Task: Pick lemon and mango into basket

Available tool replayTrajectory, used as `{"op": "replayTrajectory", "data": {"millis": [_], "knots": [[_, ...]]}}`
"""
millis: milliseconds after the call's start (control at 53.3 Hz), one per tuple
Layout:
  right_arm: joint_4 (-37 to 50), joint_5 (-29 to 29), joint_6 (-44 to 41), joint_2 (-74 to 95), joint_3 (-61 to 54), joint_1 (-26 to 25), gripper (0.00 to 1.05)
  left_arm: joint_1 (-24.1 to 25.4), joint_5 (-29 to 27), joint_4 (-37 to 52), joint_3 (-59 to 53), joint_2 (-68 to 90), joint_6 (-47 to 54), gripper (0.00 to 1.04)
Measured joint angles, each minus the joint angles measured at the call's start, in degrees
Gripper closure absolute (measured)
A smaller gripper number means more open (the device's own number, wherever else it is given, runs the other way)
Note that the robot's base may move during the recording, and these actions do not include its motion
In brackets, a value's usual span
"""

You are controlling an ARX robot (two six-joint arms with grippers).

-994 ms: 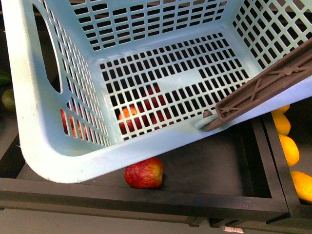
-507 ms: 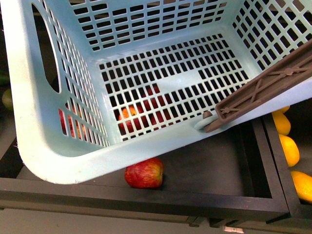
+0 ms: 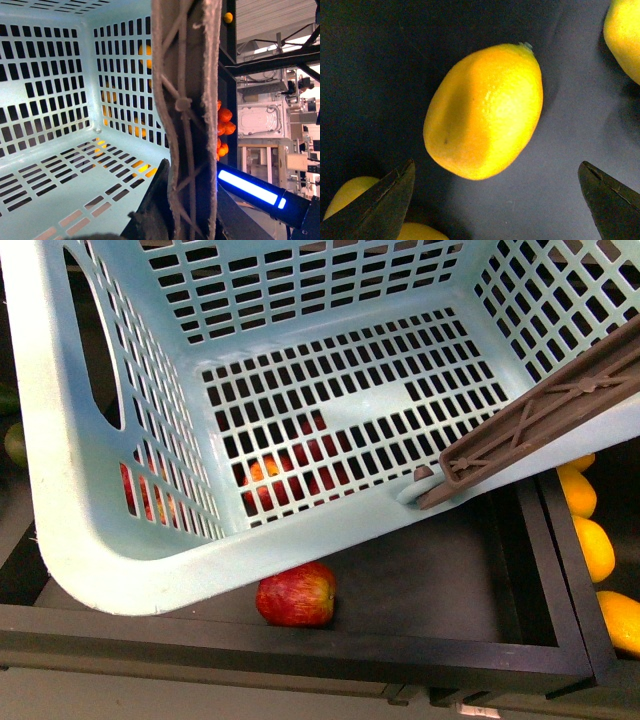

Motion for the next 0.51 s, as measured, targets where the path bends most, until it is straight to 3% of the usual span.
{"op": "replayTrajectory", "data": {"millis": [507], "knots": [[-5.4,1.5,-0.2,7.9,13.4,-0.5,0.09,0.0,0.0,0.0,0.0,0.0,0.0,0.98]]}}
